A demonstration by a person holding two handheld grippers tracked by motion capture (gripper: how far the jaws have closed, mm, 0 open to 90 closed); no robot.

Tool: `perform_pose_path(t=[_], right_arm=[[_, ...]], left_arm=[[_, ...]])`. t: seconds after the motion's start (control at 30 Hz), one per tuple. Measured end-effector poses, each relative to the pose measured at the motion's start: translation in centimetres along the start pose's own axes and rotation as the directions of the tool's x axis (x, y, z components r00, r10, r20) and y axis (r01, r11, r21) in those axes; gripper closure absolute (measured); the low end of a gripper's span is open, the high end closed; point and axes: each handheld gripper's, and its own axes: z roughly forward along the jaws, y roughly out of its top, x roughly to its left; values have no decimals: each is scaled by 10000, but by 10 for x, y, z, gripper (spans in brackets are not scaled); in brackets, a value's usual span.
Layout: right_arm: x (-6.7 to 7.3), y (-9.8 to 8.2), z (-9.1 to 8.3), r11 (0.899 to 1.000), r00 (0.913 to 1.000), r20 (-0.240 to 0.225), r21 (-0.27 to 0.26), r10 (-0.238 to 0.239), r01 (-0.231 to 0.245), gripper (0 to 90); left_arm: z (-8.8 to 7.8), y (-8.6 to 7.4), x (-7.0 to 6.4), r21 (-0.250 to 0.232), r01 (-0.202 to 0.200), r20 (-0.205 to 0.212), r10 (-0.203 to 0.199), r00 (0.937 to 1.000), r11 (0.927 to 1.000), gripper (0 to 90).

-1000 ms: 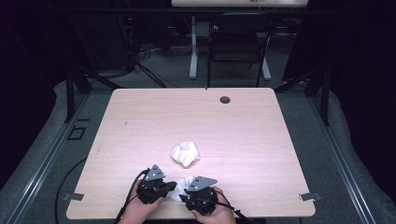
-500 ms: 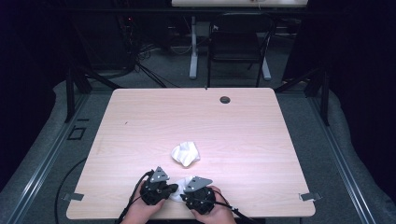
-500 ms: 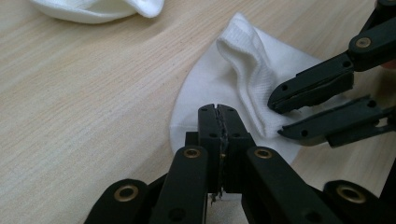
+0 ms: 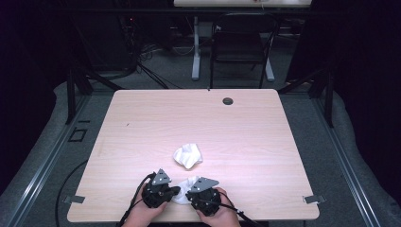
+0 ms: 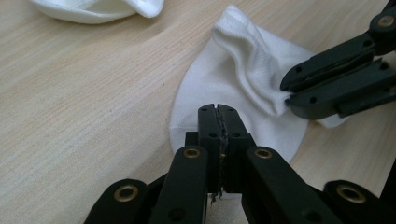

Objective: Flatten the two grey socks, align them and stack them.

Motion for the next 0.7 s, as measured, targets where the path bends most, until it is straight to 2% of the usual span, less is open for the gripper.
perform_pose_path(t=[0.2, 0.4, 0.53, 0.57, 0.7], right_arm=[[-9, 1, -12, 9990, 9992, 143, -243, 372, -369, 858], [-14, 1, -19, 9983, 9985, 271, -335, 479, -470, 860], [-19, 0, -25, 9966, 9967, 345, -392, 733, -719, 862], [-22, -1, -27, 9943, 9948, 389, -549, 941, -919, 864], [-26, -1, -34, 9925, 9927, 483, -575, 1107, -1079, 866]], left_arm=[[-1, 0, 2, 22, 5, -7, -5, 10000, 10000, 897], [-1, 0, 4, 53, 4, -17, -4, 10000, 10000, 897], [-3, 0, 5, 86, 90, -69, -90, 9999, 9999, 897], [-3, -1, 6, 91, 96, -94, -95, 9999, 9999, 897], [-5, -1, 8, 141, 115, -183, -113, 9998, 9998, 897]])
